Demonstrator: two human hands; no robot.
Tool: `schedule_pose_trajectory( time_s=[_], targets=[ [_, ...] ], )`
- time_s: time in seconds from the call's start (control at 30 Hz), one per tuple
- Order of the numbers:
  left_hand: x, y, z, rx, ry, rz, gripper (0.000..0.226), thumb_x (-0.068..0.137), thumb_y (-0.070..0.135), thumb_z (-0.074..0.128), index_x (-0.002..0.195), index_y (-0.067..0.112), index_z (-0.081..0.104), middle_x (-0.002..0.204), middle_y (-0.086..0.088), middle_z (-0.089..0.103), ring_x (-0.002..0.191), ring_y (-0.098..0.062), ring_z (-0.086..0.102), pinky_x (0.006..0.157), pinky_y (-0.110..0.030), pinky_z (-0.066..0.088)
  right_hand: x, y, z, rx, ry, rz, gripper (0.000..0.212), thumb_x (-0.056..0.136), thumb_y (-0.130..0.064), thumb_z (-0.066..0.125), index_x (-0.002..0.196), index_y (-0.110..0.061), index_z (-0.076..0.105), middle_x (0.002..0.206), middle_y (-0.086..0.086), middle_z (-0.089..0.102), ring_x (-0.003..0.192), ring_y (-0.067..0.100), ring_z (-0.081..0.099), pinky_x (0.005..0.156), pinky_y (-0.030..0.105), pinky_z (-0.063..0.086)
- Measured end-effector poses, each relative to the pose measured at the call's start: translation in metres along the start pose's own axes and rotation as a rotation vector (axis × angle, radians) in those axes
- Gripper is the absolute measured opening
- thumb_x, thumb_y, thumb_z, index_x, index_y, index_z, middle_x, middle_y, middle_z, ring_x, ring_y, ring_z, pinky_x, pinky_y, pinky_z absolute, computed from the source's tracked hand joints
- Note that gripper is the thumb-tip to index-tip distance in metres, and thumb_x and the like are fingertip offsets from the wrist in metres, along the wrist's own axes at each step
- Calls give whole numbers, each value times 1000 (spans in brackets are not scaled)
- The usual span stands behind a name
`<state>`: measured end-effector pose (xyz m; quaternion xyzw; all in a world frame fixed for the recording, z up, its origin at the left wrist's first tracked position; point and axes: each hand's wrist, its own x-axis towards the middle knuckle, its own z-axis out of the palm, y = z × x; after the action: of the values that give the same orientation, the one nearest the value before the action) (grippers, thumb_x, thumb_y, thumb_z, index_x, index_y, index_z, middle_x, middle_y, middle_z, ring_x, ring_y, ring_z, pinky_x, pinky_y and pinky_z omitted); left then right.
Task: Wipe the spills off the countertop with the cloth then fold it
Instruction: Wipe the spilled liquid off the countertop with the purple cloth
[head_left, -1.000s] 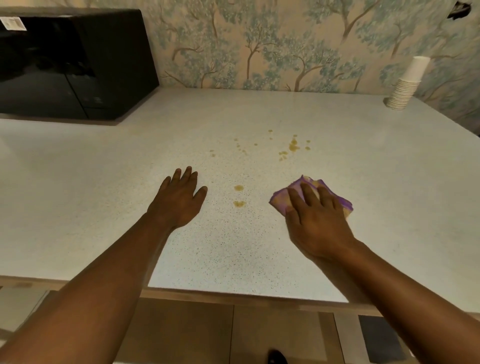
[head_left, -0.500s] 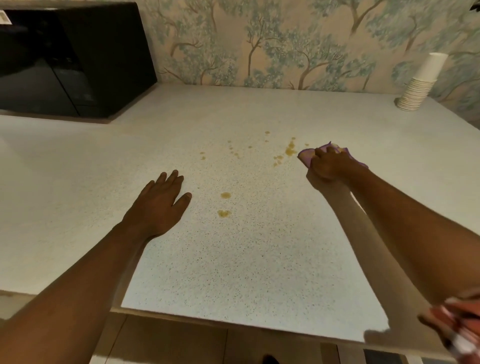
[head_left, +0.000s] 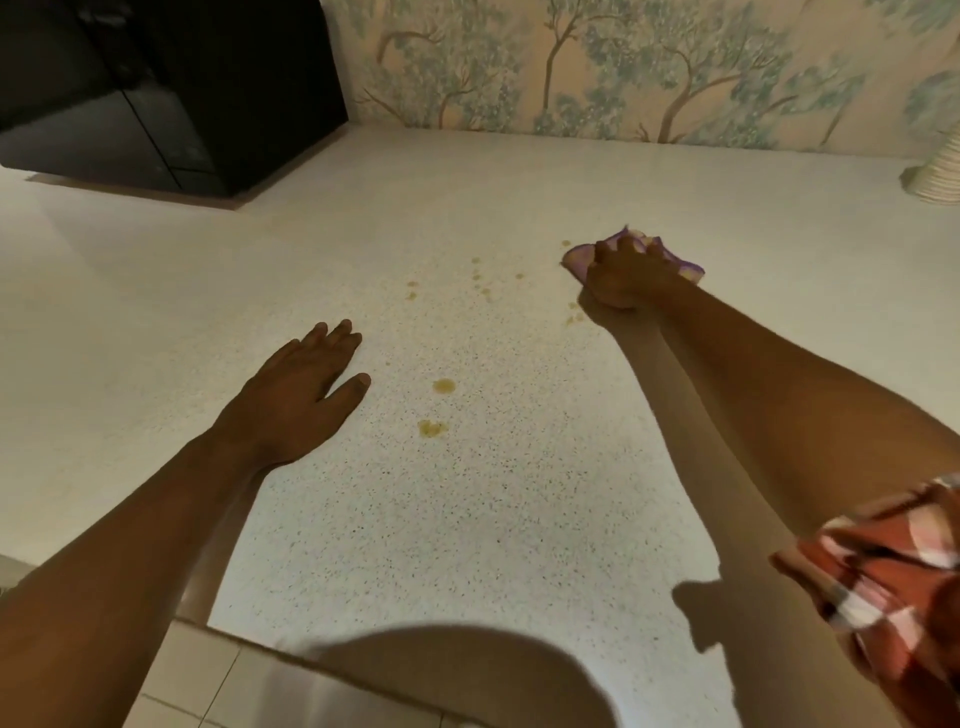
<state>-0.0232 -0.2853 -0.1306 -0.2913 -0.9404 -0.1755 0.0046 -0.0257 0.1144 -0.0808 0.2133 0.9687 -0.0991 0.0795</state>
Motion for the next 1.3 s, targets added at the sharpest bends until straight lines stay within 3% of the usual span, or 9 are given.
schedule_pose_trajectory(
  time_s=[0.17,0.37,0.43,0.53,0.57,0.77,1.03,1.13,1.3],
  targets=[
    [1,-1,-1,4,-14,-3,66,96,52,35,153,24,21,161,10,12,147,-5,4,120,-30,5,-53,-32,4,-85,-33,-121,56,103,-40,27,158,-28,28,169,11,18,151,44,18,119,57,17],
    [1,-1,-2,26,-25,5,69,94,56,30,154,23,19,162,8,10,147,-6,3,119,-29,3,-128,-24,32,-290,139,-247,55,102,-38,27,153,-19,34,152,17,44,129,43,43,98,50,39],
    [0,-1,-2,37,-26,7,70,94,58,28,154,22,18,162,8,9,147,-6,2,119,-29,3,-135,-10,39,-263,170,-257,56,102,-39,25,149,-11,39,153,22,43,138,45,37,106,53,36],
    [0,-1,-2,41,-21,6,71,93,59,26,154,23,16,161,10,8,146,-3,1,118,-27,1,-114,7,40,-175,162,-315,61,106,-36,23,155,-1,33,166,23,21,157,42,5,123,56,14],
    [0,-2,-2,42,-18,6,70,94,58,26,154,23,16,161,10,8,146,-3,0,118,-26,1,-102,10,40,-148,161,-310,61,106,-35,24,157,-1,29,168,20,16,158,40,2,125,55,10],
    [0,-1,-1,45,-4,11,69,94,59,25,154,25,18,161,11,8,147,-4,1,119,-27,2,-10,16,20,-117,140,-120,60,105,-32,31,151,6,33,162,26,25,151,43,22,123,55,19],
    [0,-2,1,44,12,10,68,94,60,25,154,28,18,160,15,8,147,-1,-1,117,-24,0,71,-27,1,-55,64,-32,70,102,-42,37,157,-1,23,167,18,19,155,40,14,126,51,12],
    [-1,-2,1,50,10,3,63,97,55,28,154,29,17,161,14,8,147,-1,-1,117,-24,0,74,-56,3,-84,54,-113,74,100,-45,39,158,-4,20,167,19,20,154,42,17,126,53,12],
    [0,-1,2,53,8,4,62,98,53,29,154,29,17,161,13,8,146,-1,-1,118,-24,0,37,-117,15,-151,81,-289,64,102,-44,22,161,-18,19,169,15,18,154,46,18,125,57,12]
  ],
)
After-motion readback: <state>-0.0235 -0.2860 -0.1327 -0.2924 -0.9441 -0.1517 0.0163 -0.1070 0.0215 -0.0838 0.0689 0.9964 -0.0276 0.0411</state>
